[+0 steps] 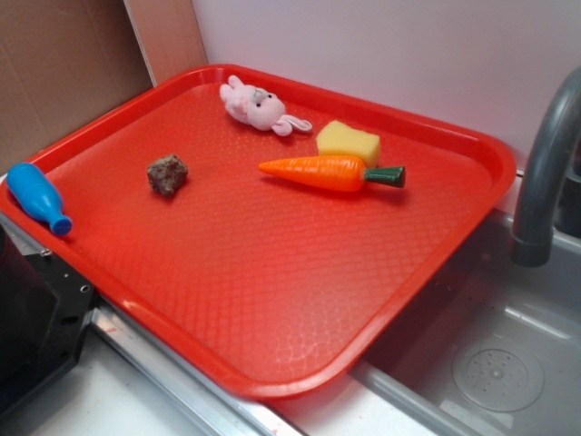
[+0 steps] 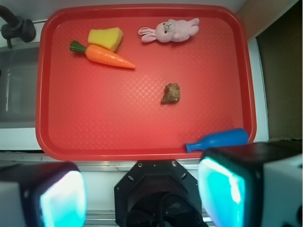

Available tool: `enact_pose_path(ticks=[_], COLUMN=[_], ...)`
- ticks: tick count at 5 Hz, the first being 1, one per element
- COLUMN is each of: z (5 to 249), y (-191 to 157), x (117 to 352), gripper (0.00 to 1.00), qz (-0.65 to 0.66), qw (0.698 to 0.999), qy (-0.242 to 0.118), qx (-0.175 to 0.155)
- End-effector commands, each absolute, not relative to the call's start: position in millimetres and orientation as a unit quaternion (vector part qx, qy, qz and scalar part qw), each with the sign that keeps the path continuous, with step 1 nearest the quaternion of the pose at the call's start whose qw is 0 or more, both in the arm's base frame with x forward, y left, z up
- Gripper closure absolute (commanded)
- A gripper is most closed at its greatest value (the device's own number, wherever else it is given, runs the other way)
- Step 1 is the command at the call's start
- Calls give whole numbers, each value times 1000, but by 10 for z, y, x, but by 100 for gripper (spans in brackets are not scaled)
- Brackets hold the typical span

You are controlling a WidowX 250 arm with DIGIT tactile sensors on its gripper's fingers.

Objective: Grab the blue bottle.

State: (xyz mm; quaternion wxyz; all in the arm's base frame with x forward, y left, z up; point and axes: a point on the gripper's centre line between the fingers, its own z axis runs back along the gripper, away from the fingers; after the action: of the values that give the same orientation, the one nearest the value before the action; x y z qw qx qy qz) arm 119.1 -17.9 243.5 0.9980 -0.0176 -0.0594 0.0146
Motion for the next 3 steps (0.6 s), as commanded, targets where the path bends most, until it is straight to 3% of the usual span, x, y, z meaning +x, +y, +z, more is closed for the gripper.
enact_pose_path(ticks=[1,2,3], z=[2435,2006,1648], y=[-179,321,818], x=[1191,1255,1466], gripper=[0,0,0], qz=[15,136,260], qw=[998,990,963], qy=[-59,-13,-55], qx=[-18,23,48])
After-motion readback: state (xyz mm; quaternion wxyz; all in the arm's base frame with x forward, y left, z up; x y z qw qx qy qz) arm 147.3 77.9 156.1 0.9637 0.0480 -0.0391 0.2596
